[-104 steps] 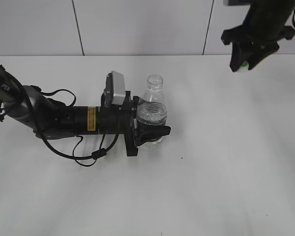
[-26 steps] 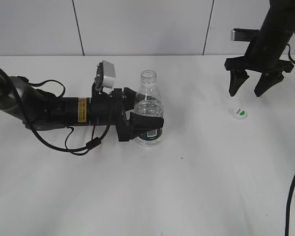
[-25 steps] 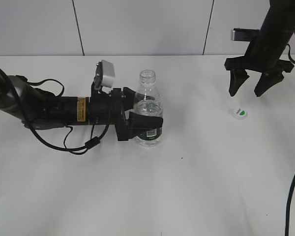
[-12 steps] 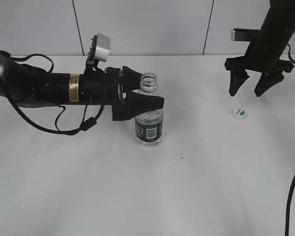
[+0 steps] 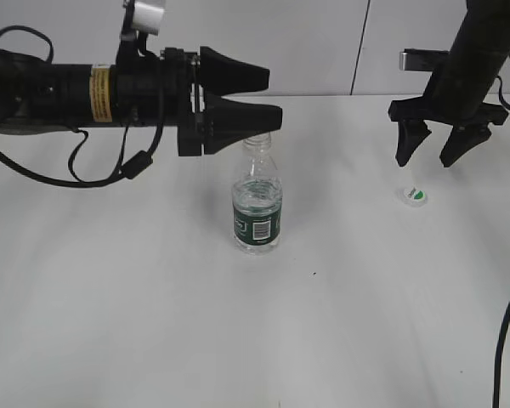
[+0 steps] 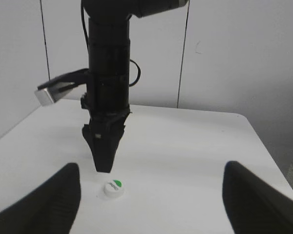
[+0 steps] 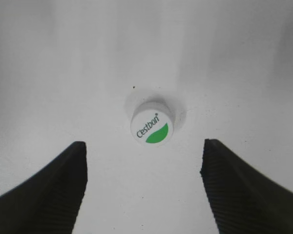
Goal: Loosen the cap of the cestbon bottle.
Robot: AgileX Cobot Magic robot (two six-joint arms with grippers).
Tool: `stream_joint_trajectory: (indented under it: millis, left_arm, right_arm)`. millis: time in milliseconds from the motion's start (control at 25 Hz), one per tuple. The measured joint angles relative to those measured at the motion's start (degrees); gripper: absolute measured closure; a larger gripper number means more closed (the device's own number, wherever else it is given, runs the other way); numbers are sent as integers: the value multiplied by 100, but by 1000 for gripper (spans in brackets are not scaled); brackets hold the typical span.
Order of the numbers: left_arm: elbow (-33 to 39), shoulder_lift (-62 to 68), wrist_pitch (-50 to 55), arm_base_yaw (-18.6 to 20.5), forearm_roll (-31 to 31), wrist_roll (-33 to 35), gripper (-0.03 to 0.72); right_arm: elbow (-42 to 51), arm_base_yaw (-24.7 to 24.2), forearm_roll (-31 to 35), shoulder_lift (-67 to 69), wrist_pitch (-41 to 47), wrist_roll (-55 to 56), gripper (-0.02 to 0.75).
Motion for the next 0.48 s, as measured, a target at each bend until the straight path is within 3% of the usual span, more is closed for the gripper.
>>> stream_joint_trajectory:
  millis: [240, 360, 480]
  left_arm:
    - [0, -507, -5, 259, 29, -4, 176]
    - [0, -775, 89, 445, 308, -6, 185]
    - [0, -1109, 972, 650, 867, -11, 188]
  right_arm:
    - [-4, 0, -2, 0, 6, 0, 183]
    - [-4, 0, 108, 0, 10, 0, 183]
    - [-23, 0, 315, 0, 10, 0, 183]
